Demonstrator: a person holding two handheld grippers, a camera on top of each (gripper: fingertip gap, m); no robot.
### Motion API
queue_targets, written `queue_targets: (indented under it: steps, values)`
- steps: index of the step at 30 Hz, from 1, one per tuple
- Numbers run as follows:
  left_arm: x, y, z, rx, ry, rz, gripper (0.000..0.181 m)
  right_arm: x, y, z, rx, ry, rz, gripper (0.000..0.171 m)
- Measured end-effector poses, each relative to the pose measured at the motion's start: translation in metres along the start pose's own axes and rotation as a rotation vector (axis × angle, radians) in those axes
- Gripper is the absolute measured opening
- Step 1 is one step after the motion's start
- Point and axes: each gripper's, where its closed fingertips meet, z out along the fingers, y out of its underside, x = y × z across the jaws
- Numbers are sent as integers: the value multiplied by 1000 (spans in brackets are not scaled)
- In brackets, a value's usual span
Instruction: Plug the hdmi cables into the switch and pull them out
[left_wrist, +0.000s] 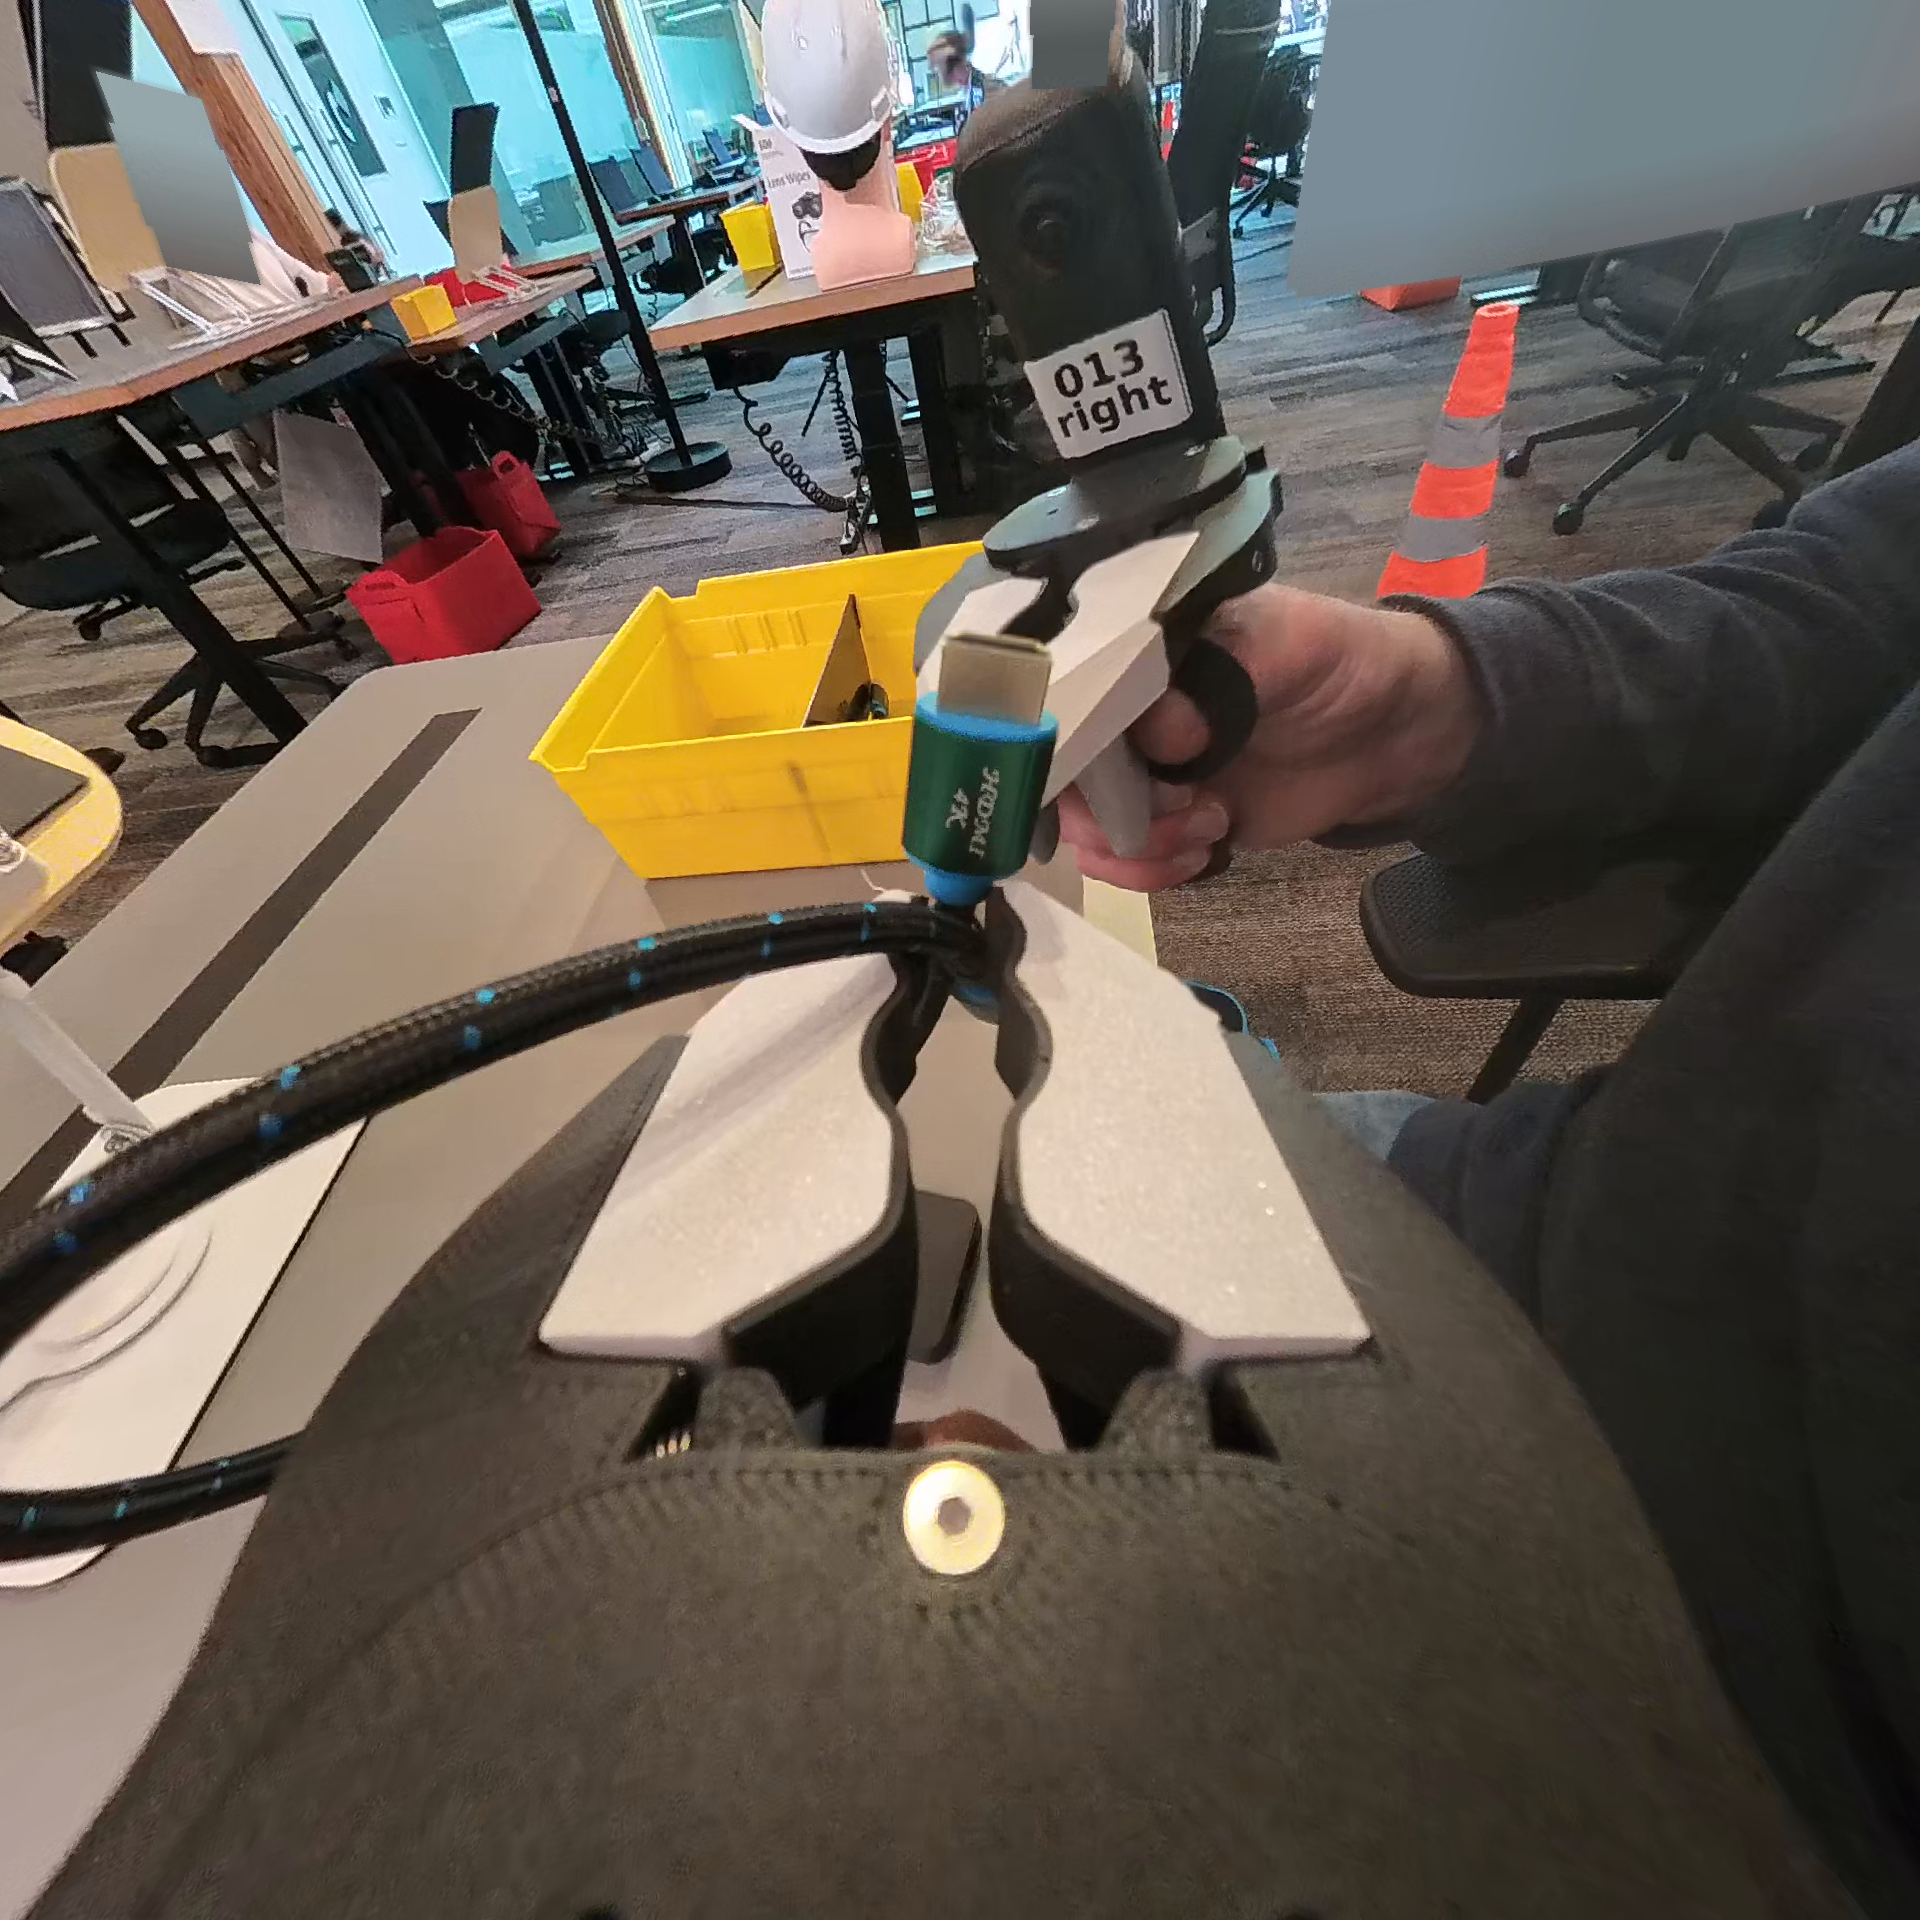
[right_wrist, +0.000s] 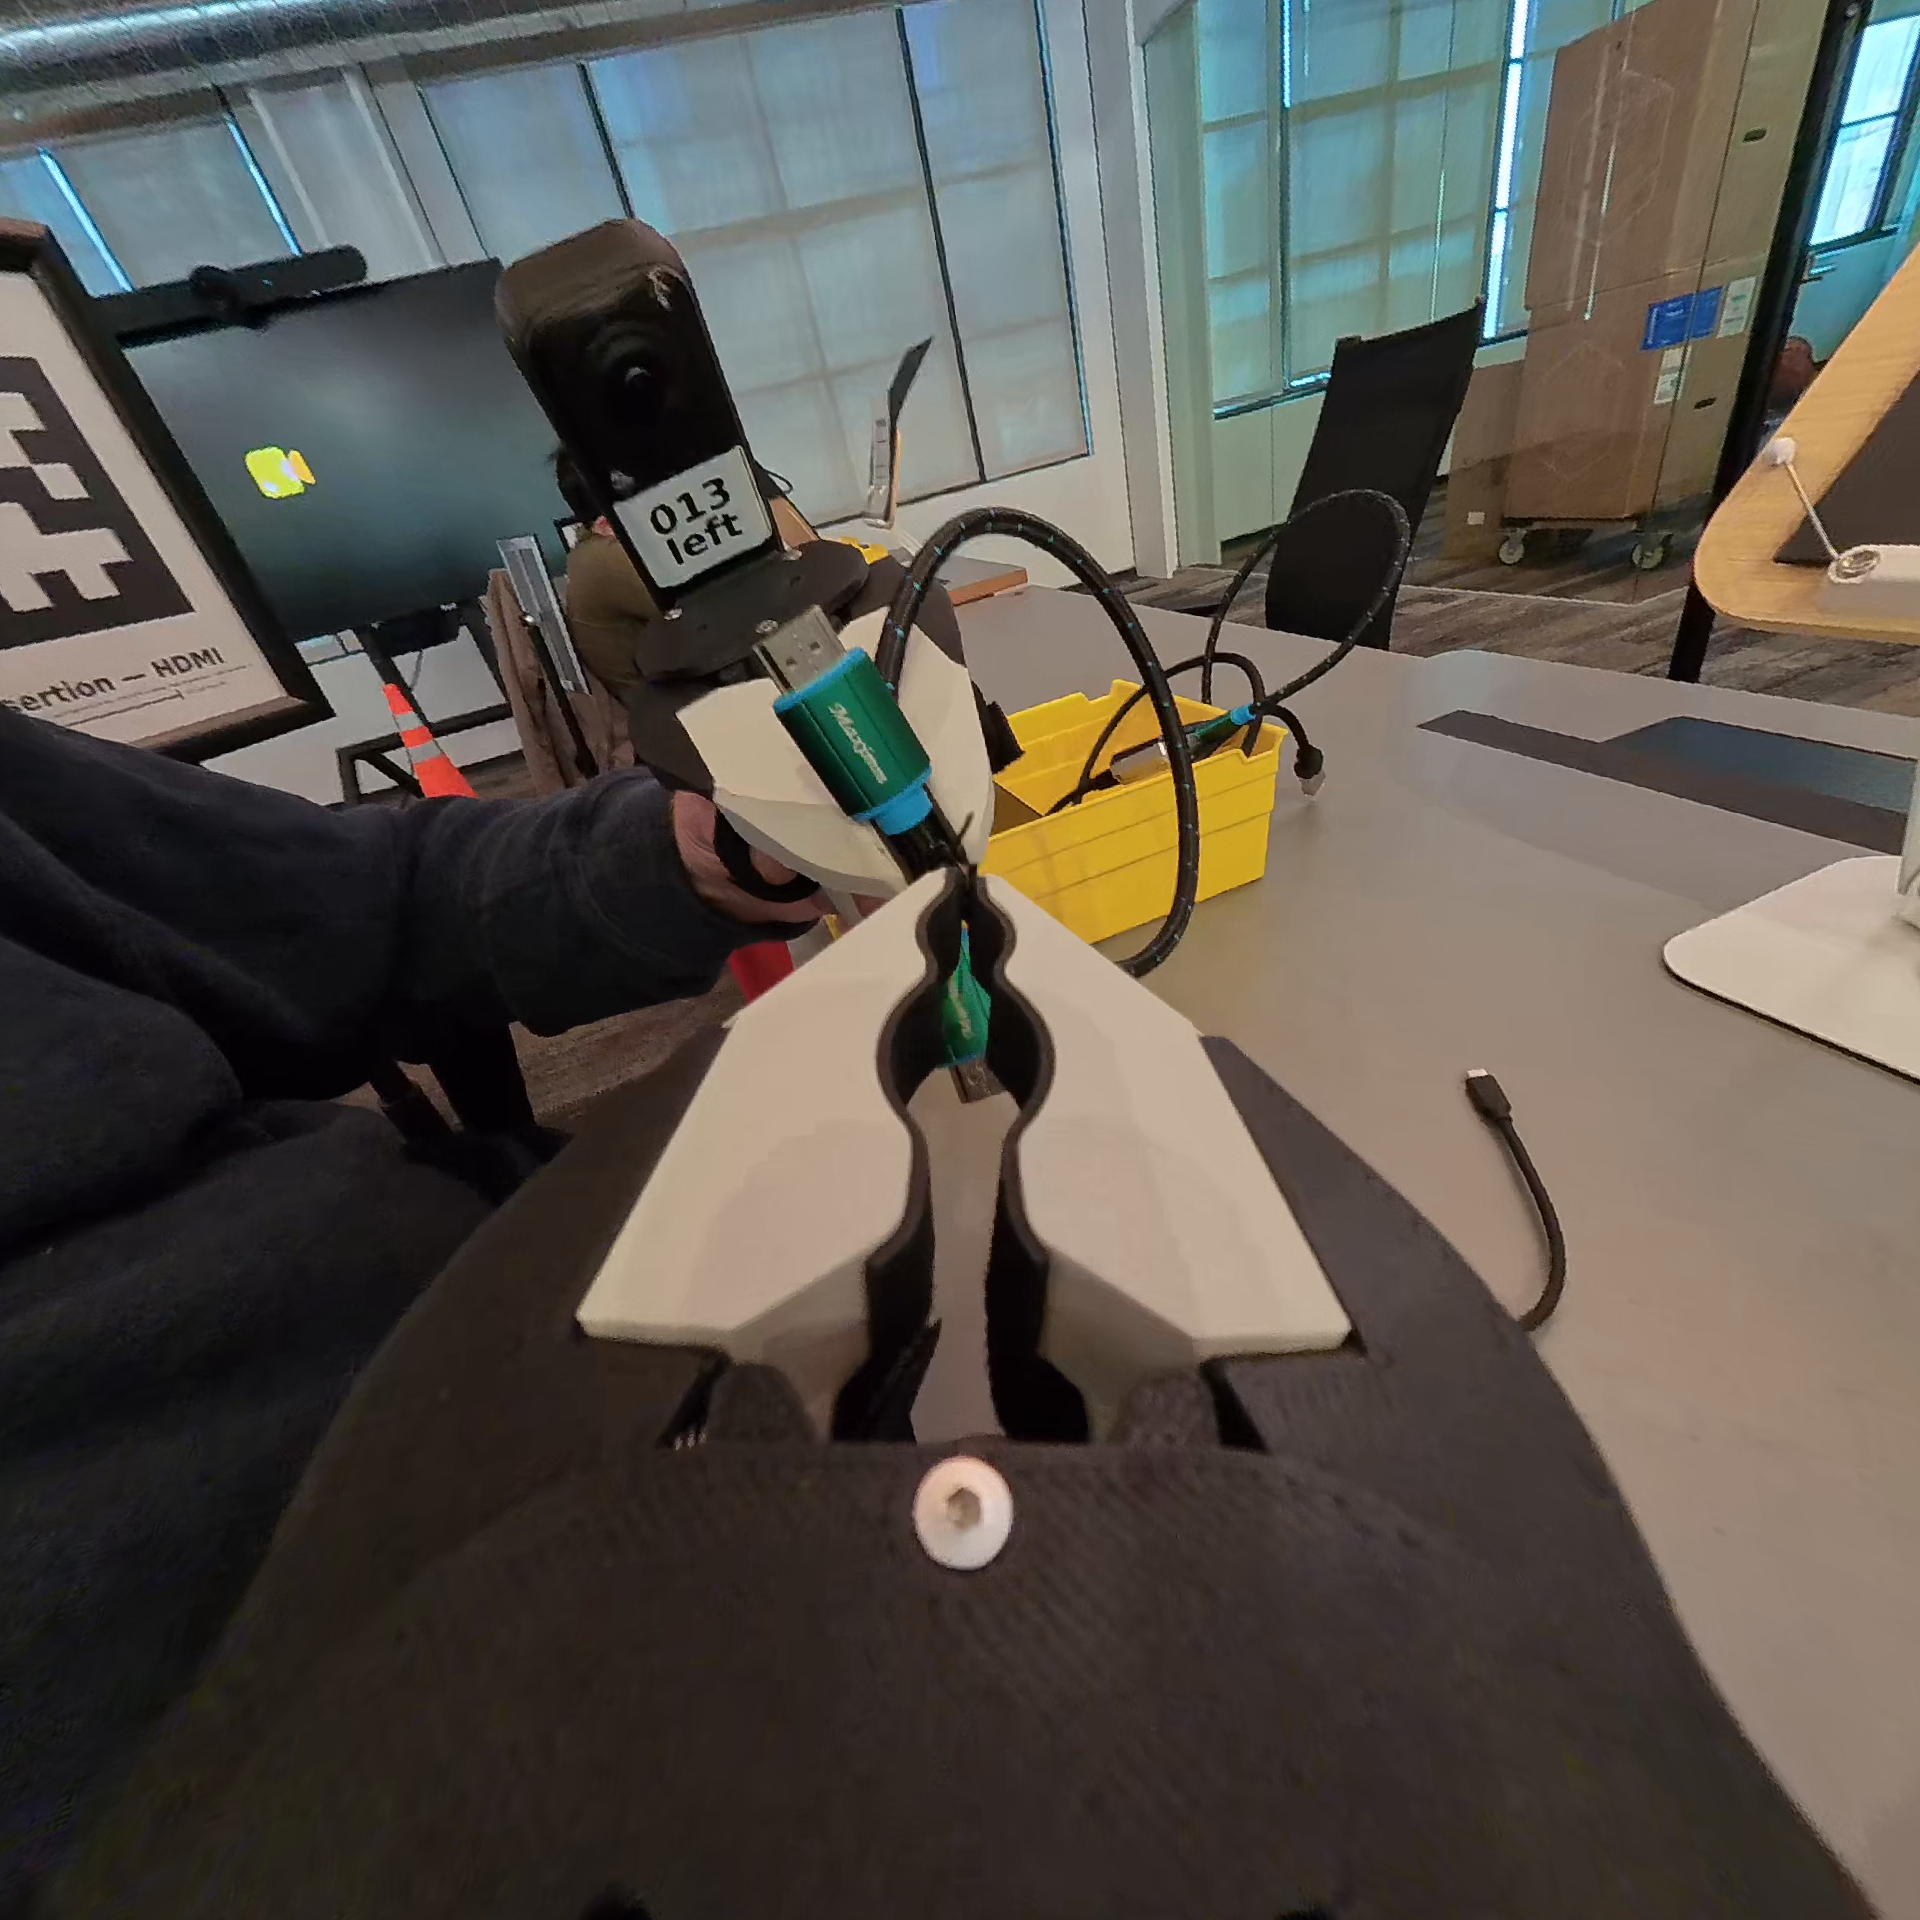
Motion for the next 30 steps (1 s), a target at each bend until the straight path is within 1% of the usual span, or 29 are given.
queue_targets:
  steps: [5,13,19,24,30]
  values:
    - [-1,-1,-1,12,-3,-11,10,3,8,2,-47,29,-11,0]
    - [-4,-4,-3,49,1,-61,10,-3,18,4,-118,22,-71,0]
    - [-11,-5,-7,76,-4,-109,10,-13,13,3,-93,-13,-83,0]
    - [-13,-3,-6,66,-21,-102,10,-20,9,3,-87,-39,-95,0]
    - [-16,-3,-5,74,-37,-125,10,-22,19,9,-171,10,-190,0]
